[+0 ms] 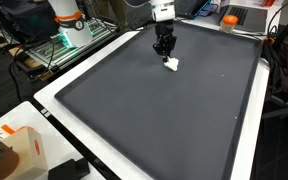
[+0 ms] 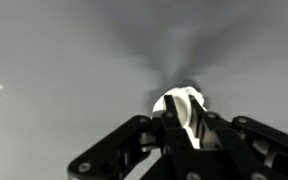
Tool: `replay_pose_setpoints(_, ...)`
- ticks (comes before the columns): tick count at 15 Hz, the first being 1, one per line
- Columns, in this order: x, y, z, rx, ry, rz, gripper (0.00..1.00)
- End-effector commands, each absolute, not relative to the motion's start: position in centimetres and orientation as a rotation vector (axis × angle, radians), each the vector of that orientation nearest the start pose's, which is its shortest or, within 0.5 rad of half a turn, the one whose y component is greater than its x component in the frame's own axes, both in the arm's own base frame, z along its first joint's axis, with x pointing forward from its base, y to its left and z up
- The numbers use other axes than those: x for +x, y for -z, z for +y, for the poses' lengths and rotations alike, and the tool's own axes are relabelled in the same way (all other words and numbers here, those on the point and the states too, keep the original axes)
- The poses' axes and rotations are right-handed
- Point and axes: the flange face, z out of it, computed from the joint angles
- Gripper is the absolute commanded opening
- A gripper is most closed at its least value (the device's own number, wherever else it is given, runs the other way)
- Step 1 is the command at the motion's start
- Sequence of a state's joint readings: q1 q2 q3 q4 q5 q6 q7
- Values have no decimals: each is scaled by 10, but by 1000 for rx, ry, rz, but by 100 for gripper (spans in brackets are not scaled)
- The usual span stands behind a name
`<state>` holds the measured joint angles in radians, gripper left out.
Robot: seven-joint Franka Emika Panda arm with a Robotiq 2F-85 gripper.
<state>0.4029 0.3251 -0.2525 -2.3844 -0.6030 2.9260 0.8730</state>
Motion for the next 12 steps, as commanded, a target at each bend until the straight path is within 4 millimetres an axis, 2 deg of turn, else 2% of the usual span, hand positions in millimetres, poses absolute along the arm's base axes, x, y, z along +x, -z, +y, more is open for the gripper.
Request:
replay_pose_setpoints(1, 483, -217, 107, -3281, 375, 169, 53)
replay_pose_setpoints(4, 477, -234, 109, -3258, 395, 155, 76)
replay_pose_setpoints(7, 465, -262, 108, -3225, 433, 135, 98)
replay_pose_setpoints(10, 448, -284, 106, -3216, 451, 114, 100)
replay_pose_setpoints(12, 440, -298, 104, -3191, 535, 122, 100)
